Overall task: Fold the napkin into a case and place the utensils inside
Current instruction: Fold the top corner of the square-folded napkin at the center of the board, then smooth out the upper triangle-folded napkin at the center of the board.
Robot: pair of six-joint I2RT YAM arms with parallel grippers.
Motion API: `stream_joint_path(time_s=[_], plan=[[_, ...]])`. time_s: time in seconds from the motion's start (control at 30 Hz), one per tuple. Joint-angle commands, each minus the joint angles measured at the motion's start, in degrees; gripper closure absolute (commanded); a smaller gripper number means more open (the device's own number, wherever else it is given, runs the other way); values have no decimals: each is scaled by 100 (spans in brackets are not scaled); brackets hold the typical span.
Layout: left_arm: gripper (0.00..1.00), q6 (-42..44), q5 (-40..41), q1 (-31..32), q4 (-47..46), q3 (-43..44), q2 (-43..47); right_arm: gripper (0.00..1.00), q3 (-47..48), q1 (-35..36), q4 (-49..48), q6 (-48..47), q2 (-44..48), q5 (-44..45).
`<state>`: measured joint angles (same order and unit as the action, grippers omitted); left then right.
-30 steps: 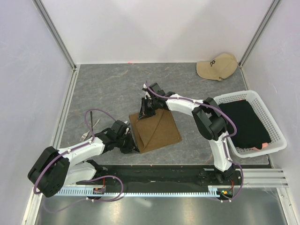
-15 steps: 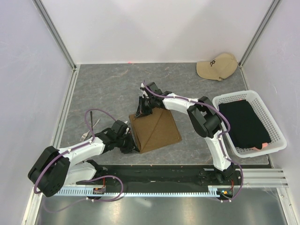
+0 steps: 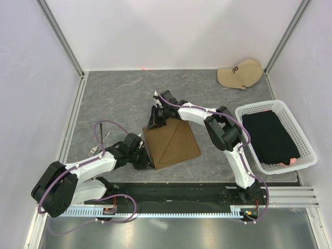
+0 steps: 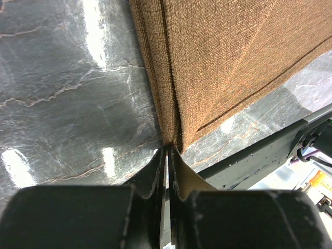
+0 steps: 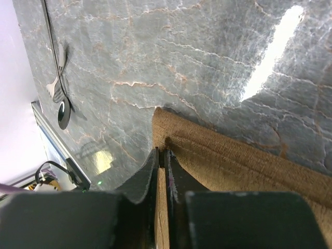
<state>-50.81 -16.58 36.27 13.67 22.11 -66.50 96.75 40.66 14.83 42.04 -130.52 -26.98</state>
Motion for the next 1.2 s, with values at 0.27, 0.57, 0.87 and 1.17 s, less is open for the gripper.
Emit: stream_joint_path(time_s=[0.27, 0.57, 0.87, 1.17], plan=[[61, -377, 989, -50, 1400, 688, 1314, 53, 1056, -181, 327, -99, 35, -475], [73, 17, 579, -393, 1482, 1884, 807, 44, -241, -1113, 776, -951, 1555, -141], [89, -9, -434, -375, -75, 1455, -512, 90, -1176, -1509, 144, -1198, 1504, -386], [89, 9, -452, -384, -374, 769, -566, 97, -1176, -1878, -217, -1260, 889, -624]])
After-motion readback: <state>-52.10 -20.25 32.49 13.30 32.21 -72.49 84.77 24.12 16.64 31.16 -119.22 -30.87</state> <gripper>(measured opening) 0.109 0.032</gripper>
